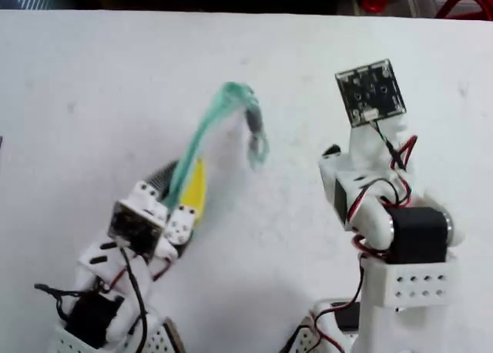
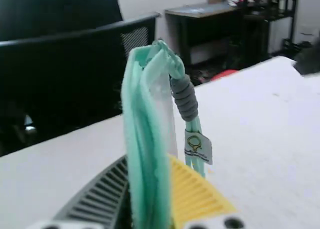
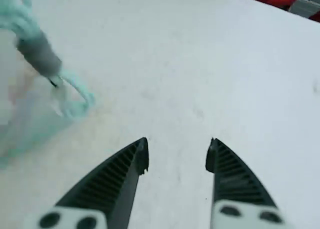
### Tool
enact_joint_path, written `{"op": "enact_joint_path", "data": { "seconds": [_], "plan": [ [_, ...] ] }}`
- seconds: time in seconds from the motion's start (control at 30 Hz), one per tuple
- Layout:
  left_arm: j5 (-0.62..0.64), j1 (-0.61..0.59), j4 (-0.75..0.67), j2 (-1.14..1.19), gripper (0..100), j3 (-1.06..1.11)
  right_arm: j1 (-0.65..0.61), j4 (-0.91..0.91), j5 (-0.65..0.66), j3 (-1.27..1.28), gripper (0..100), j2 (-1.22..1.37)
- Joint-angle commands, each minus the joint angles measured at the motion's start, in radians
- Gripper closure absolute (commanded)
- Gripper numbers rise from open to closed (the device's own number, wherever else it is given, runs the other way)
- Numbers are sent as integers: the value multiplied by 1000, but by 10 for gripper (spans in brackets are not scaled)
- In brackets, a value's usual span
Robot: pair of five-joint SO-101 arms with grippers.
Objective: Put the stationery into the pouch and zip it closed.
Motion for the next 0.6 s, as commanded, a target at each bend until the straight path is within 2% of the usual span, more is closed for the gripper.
{"op": "enact_joint_path", "data": {
  "seconds": [0.0,0.1,0.2,0.33,0.57],
  "plan": [
    [-25,-117,-117,-10,965,-58,53,-289,-12,410,817,-154],
    [-40,-142,-112,-4,945,-138,50,-484,-31,664,817,-260],
    [-41,-147,-112,85,946,-227,56,-638,-158,847,818,-349],
    [-40,-145,-126,355,967,-365,51,-667,-176,941,818,-421],
    [-44,-183,-339,756,976,-542,58,-817,-173,1091,818,-437]
  ]
}}
